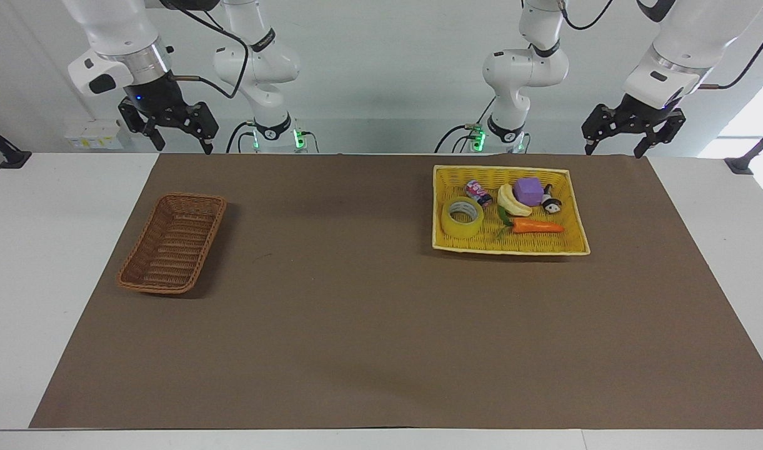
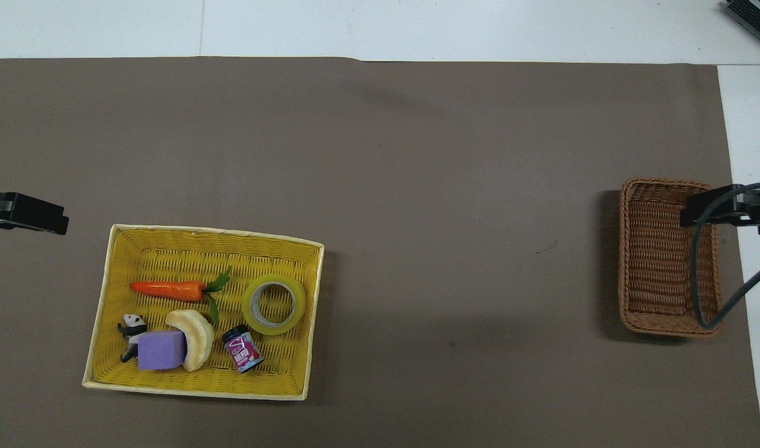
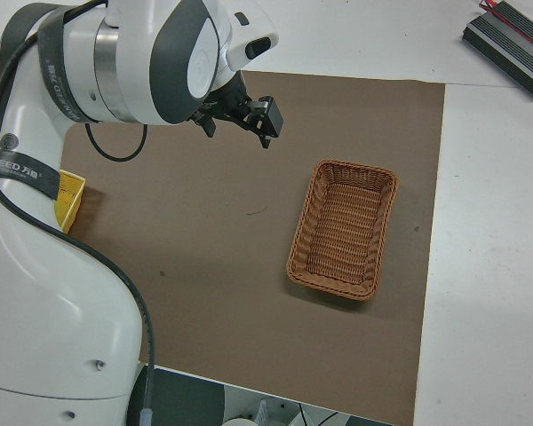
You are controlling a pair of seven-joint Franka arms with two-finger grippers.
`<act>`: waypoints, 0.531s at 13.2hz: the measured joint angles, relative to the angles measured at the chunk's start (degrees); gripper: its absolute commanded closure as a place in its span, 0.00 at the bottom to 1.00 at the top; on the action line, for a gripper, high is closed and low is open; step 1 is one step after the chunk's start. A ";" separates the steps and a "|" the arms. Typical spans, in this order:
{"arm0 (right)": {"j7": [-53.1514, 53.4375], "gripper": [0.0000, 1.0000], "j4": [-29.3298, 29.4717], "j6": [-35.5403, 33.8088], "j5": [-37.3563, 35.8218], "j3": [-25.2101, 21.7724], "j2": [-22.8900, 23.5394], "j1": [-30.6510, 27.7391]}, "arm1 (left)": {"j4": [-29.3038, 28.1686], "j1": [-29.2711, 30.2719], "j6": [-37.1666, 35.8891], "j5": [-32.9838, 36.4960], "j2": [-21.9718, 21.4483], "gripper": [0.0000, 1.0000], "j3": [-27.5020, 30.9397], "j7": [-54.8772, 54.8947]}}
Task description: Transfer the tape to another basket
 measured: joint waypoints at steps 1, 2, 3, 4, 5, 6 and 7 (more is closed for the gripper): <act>0.00 0.00 0.00 0.00 0.00 0.00 0.00 0.00 | -0.01 -0.01 -0.01 -0.01 0.00 0.00 -0.06 0.00; 0.00 0.00 0.00 0.00 0.00 0.00 0.00 0.00 | -0.07 -0.03 -0.05 -0.01 -0.01 0.00 -0.12 0.00; 0.00 0.00 0.00 0.00 0.00 0.00 0.00 0.00 | -0.19 -0.04 -0.07 -0.02 -0.01 0.00 -0.22 0.00; 0.00 0.00 0.00 0.00 0.00 0.00 0.00 0.00 | -0.28 -0.05 -0.07 -0.02 -0.02 0.00 -0.34 -0.07; 0.00 0.00 0.00 0.00 0.00 0.00 0.00 0.00 | -0.36 -0.09 -0.08 -0.04 -0.03 0.00 -0.58 -0.31; 0.00 0.00 0.00 0.00 0.00 0.00 0.00 0.00 | -0.39 -0.25 -0.08 -0.08 -0.05 0.00 -0.85 -0.91; 0.00 0.00 0.00 0.00 0.00 0.00 0.00 0.00 | -0.41 -0.71 -0.08 -0.10 -0.10 0.00 -1.18 -2.05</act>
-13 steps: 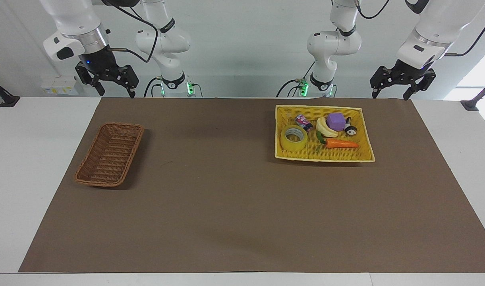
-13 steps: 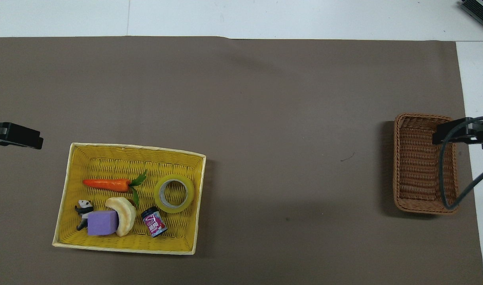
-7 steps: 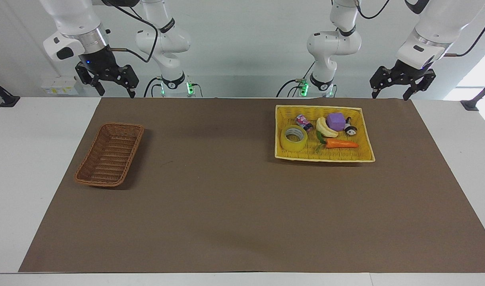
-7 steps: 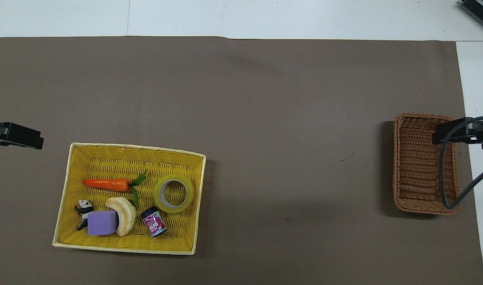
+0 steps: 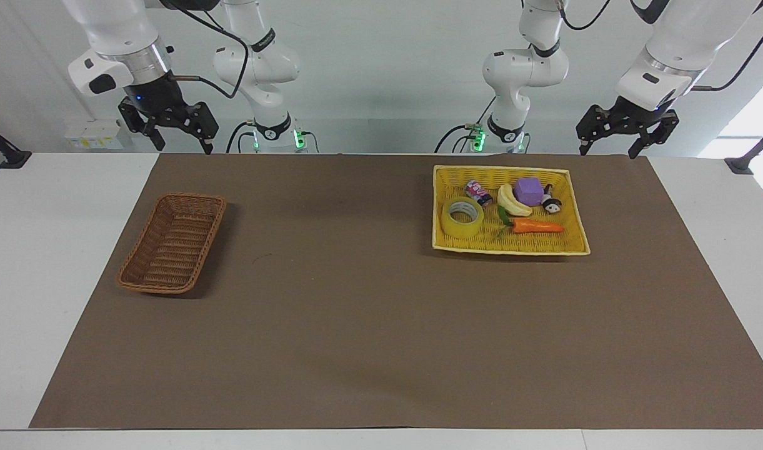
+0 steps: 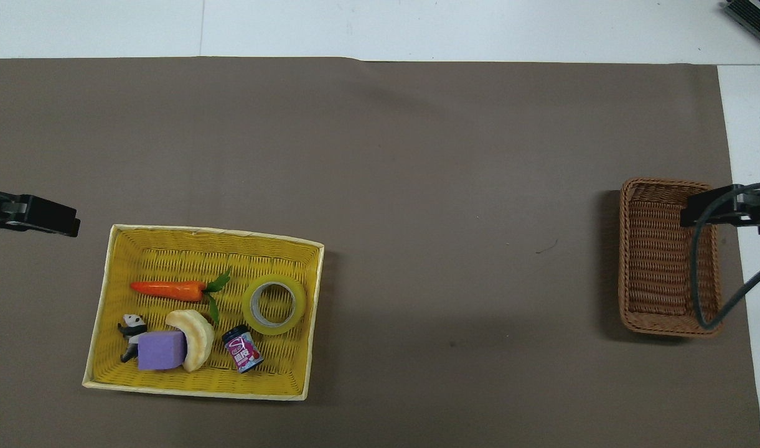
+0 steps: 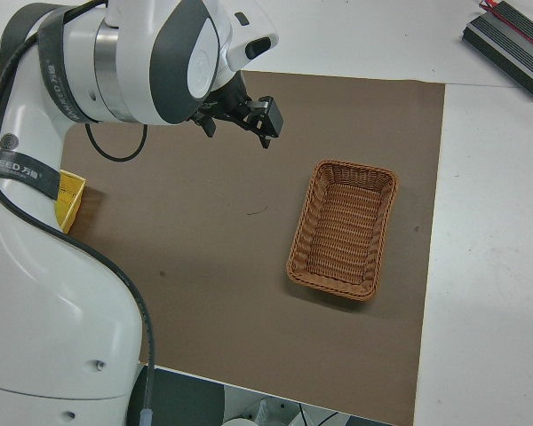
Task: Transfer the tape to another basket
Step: 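Reach the left gripper down over the yellow tape roll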
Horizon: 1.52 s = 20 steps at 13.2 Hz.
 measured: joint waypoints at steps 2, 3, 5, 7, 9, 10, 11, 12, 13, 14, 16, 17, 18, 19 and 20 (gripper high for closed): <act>0.00 0.00 0.00 0.00 0.00 0.00 0.00 0.00 | -0.02 -2.36 0.01 -0.05 -0.12 0.00 -0.29 -3.63; 0.00 0.00 0.00 0.00 0.00 0.00 0.00 0.00 | -0.02 -4.12 0.02 -0.05 -0.19 0.00 -0.40 -5.97; 0.00 0.00 0.00 0.00 0.00 0.00 0.00 0.00 | -0.09 -7.61 0.02 -0.05 -0.24 0.00 -0.56 -10.39; 0.00 0.00 0.00 0.00 0.00 0.00 0.00 0.00 | -0.62 -10.92 0.30 -0.05 -0.25 0.00 -0.66 -14.98; 0.00 0.00 0.00 0.00 0.00 0.00 0.00 0.00 | -2.48 -14.03 2.20 -0.05 -0.30 0.00 -0.73 -18.63; 0.00 0.00 0.00 0.00 0.00 0.00 0.00 0.00 | -3.93 -14.84 3.58 -0.05 -0.35 0.00 -0.76 -19.37; 0.00 0.00 0.00 0.00 0.00 0.00 0.00 0.00 | -6.18 -15.12 5.66 -0.05 -0.54 0.00 -0.71 -19.58; 0.00 0.00 0.00 0.00 0.00 0.00 0.00 0.00 | -9.44 -15.12 8.83 -0.05 -1.03 0.00 -0.60 -19.58; 0.00 0.00 0.00 0.00 0.00 0.00 0.00 0.00 | -13.16 -15.12 12.45 -0.05 -1.86 0.00 -0.48 -19.58; 0.00 0.00 0.00 0.00 0.00 0.00 0.00 0.00 | -17.35 -15.12 16.11 -0.05 -2.93 0.00 -0.39 -19.58; 0.00 0.00 0.00 0.00 0.00 0.00 0.00 0.00 | -24.33 -15.12 21.26 -0.05 -4.76 0.00 -0.30 -19.59; 0.00 0.00 0.00 0.00 0.00 0.00 0.00 0.00 | -27.17 -15.12 23.68 -0.05 -5.27 0.00 -0.30 -19.64; 0.00 0.00 0.00 0.00 0.00 0.00 0.00 0.00 | -30.13 -15.12 26.67 -0.05 -5.53 0.00 -0.30 -19.80; 0.00 0.00 0.00 0.00 0.00 0.00 0.00 0.00 | -33.34 -15.16 30.35 -0.05 -5.55 0.00 -0.31 -19.90; 0.00 0.00 0.00 0.00 0.00 0.00 0.00 0.00 | -36.95 -15.30 34.47 -0.05 -5.50 0.00 -0.37 -19.92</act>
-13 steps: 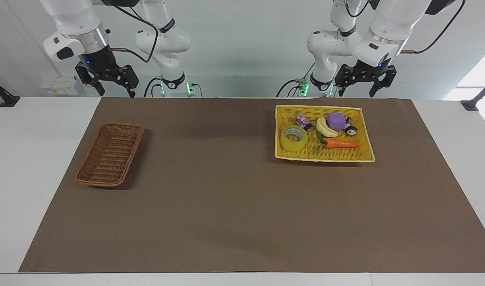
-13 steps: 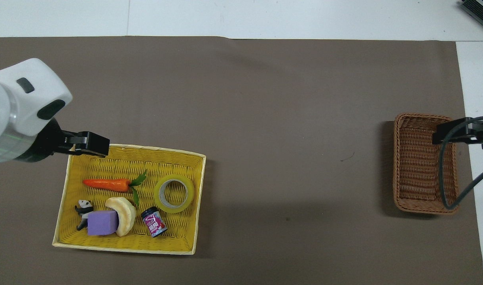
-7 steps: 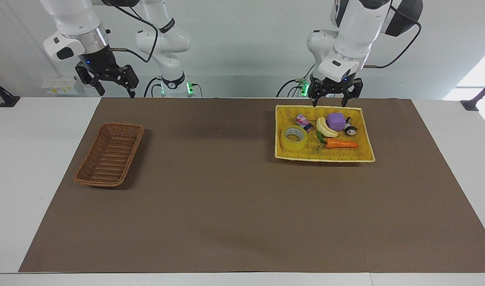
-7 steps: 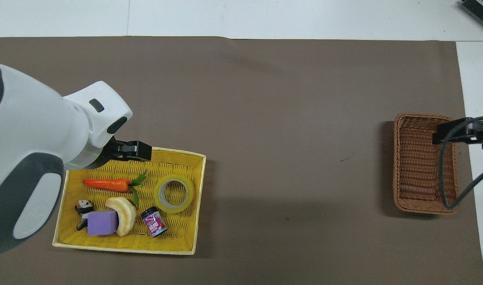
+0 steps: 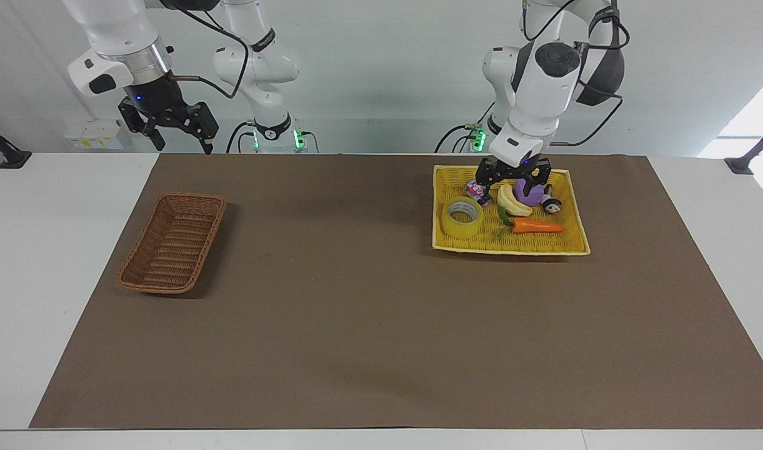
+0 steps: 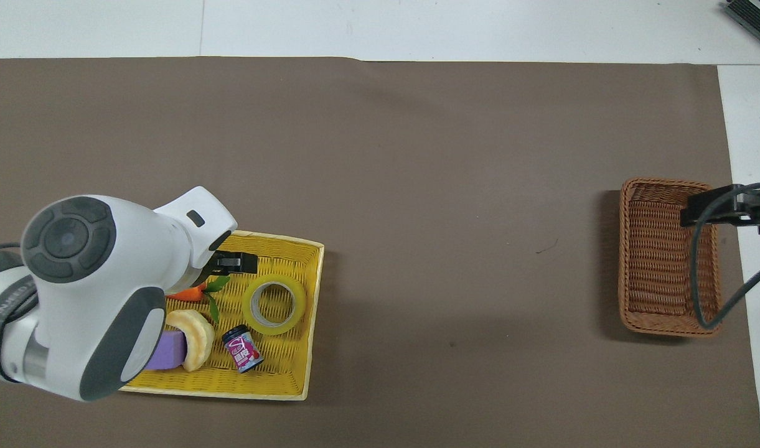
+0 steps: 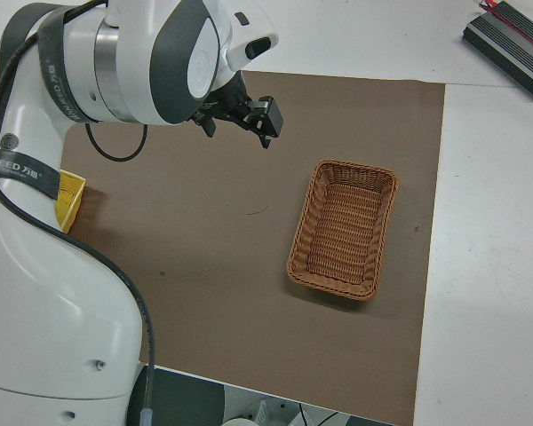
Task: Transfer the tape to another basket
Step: 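Reach the left gripper down over the yellow tape roll, then grasp the yellow tape roll with the left gripper and lift it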
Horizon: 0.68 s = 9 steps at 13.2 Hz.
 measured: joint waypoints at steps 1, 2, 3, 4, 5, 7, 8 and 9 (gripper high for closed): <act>0.00 0.00 0.00 0.00 0.00 0.00 0.00 0.00 | -3.80 -0.13 4.26 0.00 0.07 0.00 -0.12 -0.05; 0.00 0.00 0.00 0.00 0.00 0.00 0.00 0.00 | -7.38 -0.30 8.50 0.00 0.19 0.00 -0.18 -0.12; 0.00 0.00 0.00 0.00 0.00 0.00 0.00 0.00 | -10.44 -0.69 12.32 0.00 0.41 0.00 -0.17 -0.63; 0.00 0.00 0.00 0.00 0.00 0.00 0.00 0.00 | -13.16 -1.30 15.69 0.00 0.72 0.00 -0.16 -1.48; 0.00 0.00 0.00 0.00 0.00 0.00 0.00 0.00 | -14.92 -1.91 17.81 0.00 0.95 0.00 -0.22 -2.05; 0.00 0.00 0.00 0.00 0.00 0.00 0.00 0.00 | -17.78 -3.16 21.47 0.00 1.65 0.00 -0.25 -2.53; 0.00 0.00 0.00 0.00 0.00 0.00 0.00 0.00 | -18.95 -3.65 23.21 0.00 2.27 0.00 -0.28 -2.68; 0.00 0.00 0.00 0.00 0.00 0.00 0.00 0.00 | -19.81 -3.90 24.53 0.00 3.08 0.00 -0.28 -2.78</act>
